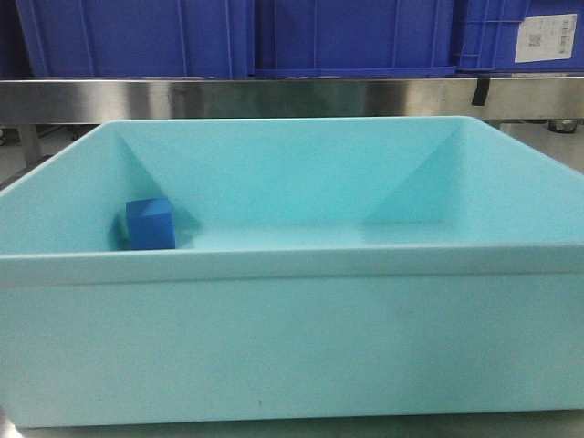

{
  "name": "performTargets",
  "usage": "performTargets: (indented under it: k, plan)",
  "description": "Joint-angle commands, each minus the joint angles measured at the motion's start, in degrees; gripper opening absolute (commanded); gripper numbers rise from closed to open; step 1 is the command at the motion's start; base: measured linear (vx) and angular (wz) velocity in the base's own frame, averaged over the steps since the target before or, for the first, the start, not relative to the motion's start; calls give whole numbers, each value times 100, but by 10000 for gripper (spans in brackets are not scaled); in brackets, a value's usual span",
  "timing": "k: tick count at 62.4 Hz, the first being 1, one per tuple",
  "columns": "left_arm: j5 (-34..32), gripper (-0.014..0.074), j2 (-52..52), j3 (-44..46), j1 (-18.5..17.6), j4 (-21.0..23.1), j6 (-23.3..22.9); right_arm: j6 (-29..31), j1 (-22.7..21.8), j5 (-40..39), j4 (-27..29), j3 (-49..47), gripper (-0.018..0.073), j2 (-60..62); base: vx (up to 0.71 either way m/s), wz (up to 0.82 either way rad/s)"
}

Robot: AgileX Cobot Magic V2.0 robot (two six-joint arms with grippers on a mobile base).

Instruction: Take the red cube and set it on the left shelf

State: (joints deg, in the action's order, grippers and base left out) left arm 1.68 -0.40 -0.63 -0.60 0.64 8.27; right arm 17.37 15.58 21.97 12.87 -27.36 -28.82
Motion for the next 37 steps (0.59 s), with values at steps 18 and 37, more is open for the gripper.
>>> performTargets:
  k: [18,37]
  plan:
    - [-516,106,-15,-126,-7,27,3,12,-28,-427,54,-189,59,-3,0,0]
    - [-516,106,-15,-126,-7,27,3,12,-28,-427,54,-189,59,-3,0,1]
